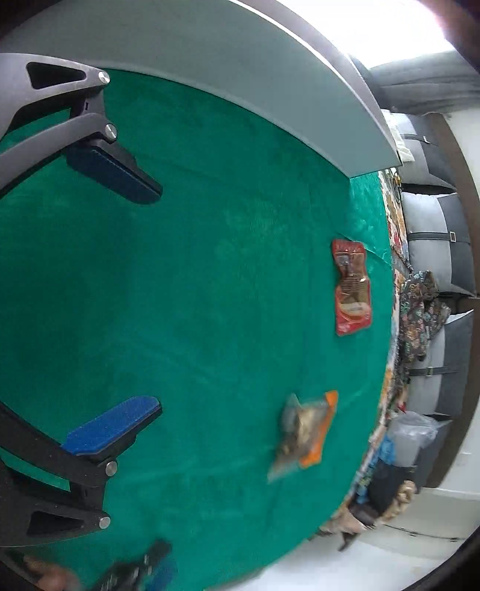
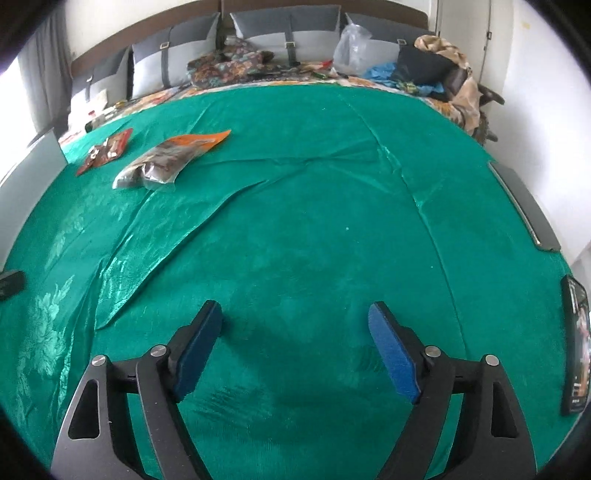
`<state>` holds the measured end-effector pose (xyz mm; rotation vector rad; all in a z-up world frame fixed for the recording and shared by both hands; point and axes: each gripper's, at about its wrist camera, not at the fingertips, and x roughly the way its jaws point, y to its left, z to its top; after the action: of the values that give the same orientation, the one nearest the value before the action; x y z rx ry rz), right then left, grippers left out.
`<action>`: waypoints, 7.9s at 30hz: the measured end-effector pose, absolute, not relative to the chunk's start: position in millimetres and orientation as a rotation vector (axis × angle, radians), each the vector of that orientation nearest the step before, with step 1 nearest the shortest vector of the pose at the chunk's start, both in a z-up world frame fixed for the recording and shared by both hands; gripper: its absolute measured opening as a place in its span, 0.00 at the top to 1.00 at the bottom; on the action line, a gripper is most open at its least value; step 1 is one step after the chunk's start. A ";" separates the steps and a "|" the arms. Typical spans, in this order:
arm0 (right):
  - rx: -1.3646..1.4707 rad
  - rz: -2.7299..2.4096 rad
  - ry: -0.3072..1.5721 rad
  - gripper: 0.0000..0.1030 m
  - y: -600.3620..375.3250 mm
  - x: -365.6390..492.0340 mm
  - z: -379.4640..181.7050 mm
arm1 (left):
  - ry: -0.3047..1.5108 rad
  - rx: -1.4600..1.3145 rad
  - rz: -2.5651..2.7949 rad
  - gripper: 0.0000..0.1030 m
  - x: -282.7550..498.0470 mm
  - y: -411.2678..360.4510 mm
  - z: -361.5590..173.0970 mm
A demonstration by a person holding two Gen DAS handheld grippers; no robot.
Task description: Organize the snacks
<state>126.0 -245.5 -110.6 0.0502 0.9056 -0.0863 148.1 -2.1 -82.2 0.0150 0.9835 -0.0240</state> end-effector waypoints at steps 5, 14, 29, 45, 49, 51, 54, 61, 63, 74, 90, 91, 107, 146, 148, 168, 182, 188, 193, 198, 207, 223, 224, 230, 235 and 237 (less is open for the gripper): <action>0.049 -0.082 0.906 0.17 -245.5 120.4 -112.6 | 0.971 -0.001 -0.012 0.00 162.2 2.7 -95.6; 0.050 -0.080 0.907 0.16 -244.9 120.8 -113.0 | 0.952 -0.003 -0.022 0.00 164.1 4.4 -99.5; 0.050 -0.082 0.907 0.15 -244.0 120.1 -112.9 | 0.977 0.011 -0.044 0.00 165.6 4.8 -97.7; 0.050 -0.079 0.907 0.12 -240.9 117.6 -113.7 | 1.058 0.042 -0.186 0.00 383.7 15.1 -30.7; 0.050 -0.080 0.907 0.12 -241.2 117.2 -113.3 | 1.098 -0.014 -0.122 0.00 440.7 15.9 -46.3; 0.050 -0.080 0.907 0.12 -241.4 117.3 -113.2 | 1.140 -0.049 -0.074 0.00 459.5 20.0 -64.8; 0.051 -0.080 0.907 0.12 -241.4 117.2 -113.2 | 1.199 -0.067 0.013 0.00 469.5 29.4 -91.7; 0.049 -0.079 0.908 0.12 -240.4 116.6 -113.2 | 1.207 0.024 -0.069 0.00 421.0 35.3 -97.1; 0.049 -0.079 0.908 0.12 -240.2 116.7 -112.8 | 1.227 0.048 -0.111 0.00 394.0 37.2 -97.2; 0.050 -0.079 0.908 0.12 -240.5 116.7 -112.6 | 1.305 0.199 -0.317 0.00 237.1 16.8 -97.3; 0.050 -0.079 0.908 0.12 -239.7 116.1 -112.5 | 1.193 -0.020 -0.249 0.00 373.2 38.7 -63.9; 0.050 -0.079 0.908 0.12 -239.9 116.2 -112.5 | 1.182 -0.098 -0.210 0.00 380.2 41.9 -65.7; 0.050 -0.080 0.908 0.12 -239.8 115.9 -112.5 | 1.116 0.014 0.052 0.60 364.6 27.4 -83.5; 0.050 -0.079 0.908 0.12 -240.4 115.5 -112.6 | 0.954 0.104 -0.218 0.00 196.2 26.8 -100.7; 0.050 -0.079 0.908 0.12 -240.4 115.4 -112.6 | 0.962 0.109 -0.220 0.00 197.2 26.7 -100.5; 0.050 -0.079 0.908 0.12 -240.2 115.0 -112.0 | 1.032 0.062 -0.137 0.00 191.5 42.9 -98.3; 0.464 0.055 1.033 0.13 -214.6 203.2 -72.9 | 0.962 0.040 -0.101 0.00 181.5 44.7 -100.5; 0.397 -0.041 1.196 0.11 -144.8 299.2 -93.0 | 0.961 0.039 -0.101 0.00 181.0 44.9 -100.6; 0.124 -0.116 1.206 0.05 -91.7 316.1 -107.4 | 0.961 0.039 -0.102 0.00 180.3 45.3 -99.6; 0.046 -0.064 1.092 0.05 -82.0 301.9 -110.4 | 0.960 0.039 -0.101 0.00 180.0 45.6 -100.0; -0.022 0.029 1.096 0.16 -86.8 293.3 -109.6 | 0.960 0.038 -0.102 0.00 179.8 46.1 -100.2; 0.117 0.066 0.962 0.27 -153.6 162.3 -89.5 | 0.961 0.040 -0.100 0.00 179.5 46.3 -100.4; 0.140 0.054 0.958 0.27 -158.8 153.7 -91.3 | 0.963 0.042 -0.099 0.00 179.7 46.0 -99.7; 0.191 0.041 0.930 0.27 -176.8 123.4 -94.8 | 1.060 0.053 -0.103 0.00 181.3 44.6 -96.3; 0.213 0.037 0.900 0.27 -179.0 118.6 -88.3 | 1.096 0.054 -0.113 0.08 176.3 44.9 -95.0; 0.207 0.042 0.882 0.27 -177.1 115.9 -84.7 | 1.052 0.066 -0.123 0.47 168.1 47.8 -86.6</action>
<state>115.9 -177.1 -84.7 0.2068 0.8824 0.0420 168.1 47.8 -86.6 0.0655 1.0525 -0.1228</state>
